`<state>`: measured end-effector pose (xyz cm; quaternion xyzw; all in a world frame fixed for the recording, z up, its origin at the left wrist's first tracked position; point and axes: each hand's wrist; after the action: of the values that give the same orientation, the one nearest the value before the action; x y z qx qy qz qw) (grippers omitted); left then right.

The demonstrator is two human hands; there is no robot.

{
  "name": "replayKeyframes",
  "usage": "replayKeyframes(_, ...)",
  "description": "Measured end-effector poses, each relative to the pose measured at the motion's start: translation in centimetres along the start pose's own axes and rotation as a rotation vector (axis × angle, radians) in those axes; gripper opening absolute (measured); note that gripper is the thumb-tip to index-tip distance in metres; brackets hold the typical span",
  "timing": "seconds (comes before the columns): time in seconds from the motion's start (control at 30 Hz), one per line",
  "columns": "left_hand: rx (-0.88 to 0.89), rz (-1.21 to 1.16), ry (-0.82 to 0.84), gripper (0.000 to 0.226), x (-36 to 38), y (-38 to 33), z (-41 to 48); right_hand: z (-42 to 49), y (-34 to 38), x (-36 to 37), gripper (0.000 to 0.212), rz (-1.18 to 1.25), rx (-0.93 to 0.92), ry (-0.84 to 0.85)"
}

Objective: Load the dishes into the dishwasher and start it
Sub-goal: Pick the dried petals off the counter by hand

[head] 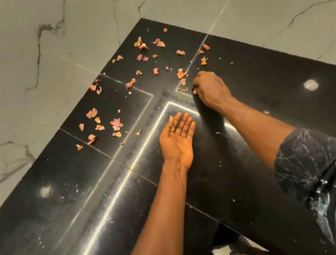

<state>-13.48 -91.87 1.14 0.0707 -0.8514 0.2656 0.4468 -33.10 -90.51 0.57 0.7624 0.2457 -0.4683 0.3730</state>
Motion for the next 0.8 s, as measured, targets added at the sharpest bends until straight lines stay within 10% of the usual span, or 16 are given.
replayKeyframes(0.53, 0.017, -0.087, -0.006, 0.044, -0.1, 1.5, 1.4, -1.7, 0.1, 0.3, 0.021, -0.192, -0.142, 0.023)
replayKeyframes(0.8, 0.013, -0.124, 0.026, 0.054, -0.4, 1.2, 2.5, -3.2, 1.5, -0.1, 0.013, 0.081, -0.055, 0.074)
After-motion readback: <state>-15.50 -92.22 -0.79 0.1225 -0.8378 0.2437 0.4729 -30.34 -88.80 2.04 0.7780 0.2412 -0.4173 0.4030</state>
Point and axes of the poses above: each hand's wrist, its own z-axis towards the middle knuckle, its own x-axis out of the palm, y = z × x, and after that the axes turned 15 degrees about y, right-handed
